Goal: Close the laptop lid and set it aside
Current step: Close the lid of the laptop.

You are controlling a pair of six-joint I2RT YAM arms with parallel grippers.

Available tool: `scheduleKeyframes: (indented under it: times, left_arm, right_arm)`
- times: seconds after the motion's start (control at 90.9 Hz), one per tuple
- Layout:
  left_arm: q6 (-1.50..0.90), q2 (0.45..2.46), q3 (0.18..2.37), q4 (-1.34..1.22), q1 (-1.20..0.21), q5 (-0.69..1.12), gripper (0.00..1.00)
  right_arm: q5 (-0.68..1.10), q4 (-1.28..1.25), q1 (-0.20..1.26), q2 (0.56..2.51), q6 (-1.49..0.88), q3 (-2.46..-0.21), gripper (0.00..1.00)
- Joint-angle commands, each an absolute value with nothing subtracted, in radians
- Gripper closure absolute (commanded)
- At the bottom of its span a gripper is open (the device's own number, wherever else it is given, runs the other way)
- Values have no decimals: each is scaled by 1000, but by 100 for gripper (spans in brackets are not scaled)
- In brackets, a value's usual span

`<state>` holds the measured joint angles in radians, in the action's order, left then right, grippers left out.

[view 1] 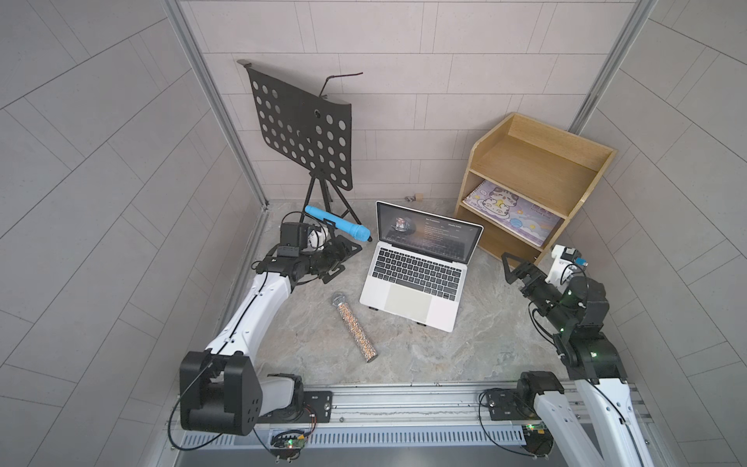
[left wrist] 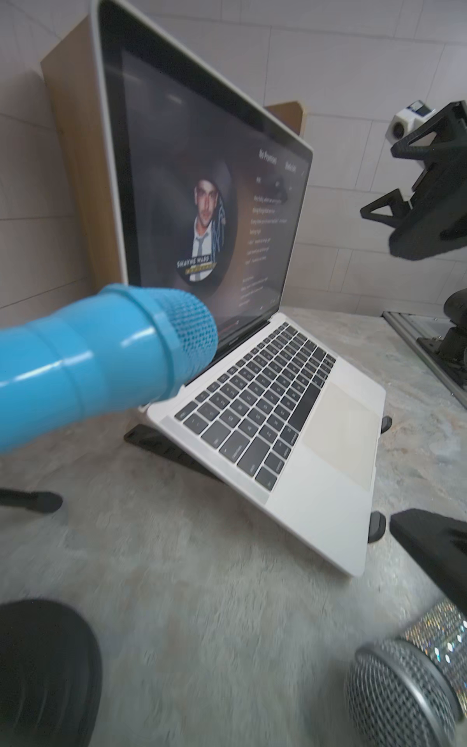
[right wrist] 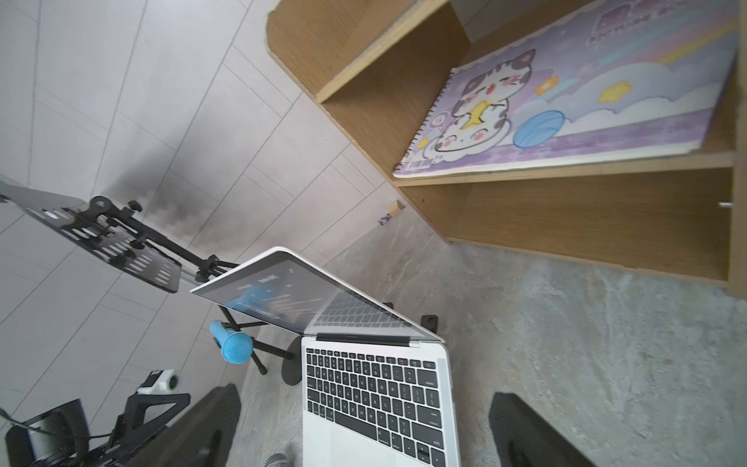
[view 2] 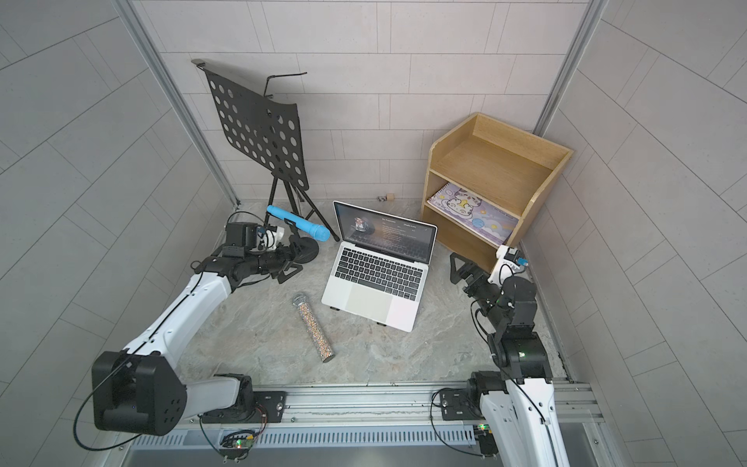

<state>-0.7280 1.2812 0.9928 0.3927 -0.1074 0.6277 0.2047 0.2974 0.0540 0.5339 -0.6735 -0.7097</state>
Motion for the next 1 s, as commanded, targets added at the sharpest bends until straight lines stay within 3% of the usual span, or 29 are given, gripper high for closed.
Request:
scheduleKeyframes:
  times: [0.0, 0.198, 0.396, 0.803, 0.991]
  left_arm:
    - [-809, 1252, 985, 317, -155, 740, 0]
    - [-820, 1264, 1063, 322, -286, 641, 0]
    - [-626, 1282, 1182, 423, -443, 425, 0]
    - [-382, 1207, 1292, 731, -450, -116, 0]
    - [-377, 1175, 1267, 744, -449, -181, 0]
  right_arm:
    - [286, 272, 58, 566, -645, -794, 0]
    - [387, 314, 65, 757, -599, -998, 0]
    - [396, 437, 123, 944, -485, -1219, 0]
    - [306, 721, 370, 1358, -293, -1669, 1]
    - [300, 820, 416, 1516, -257, -1844, 2]
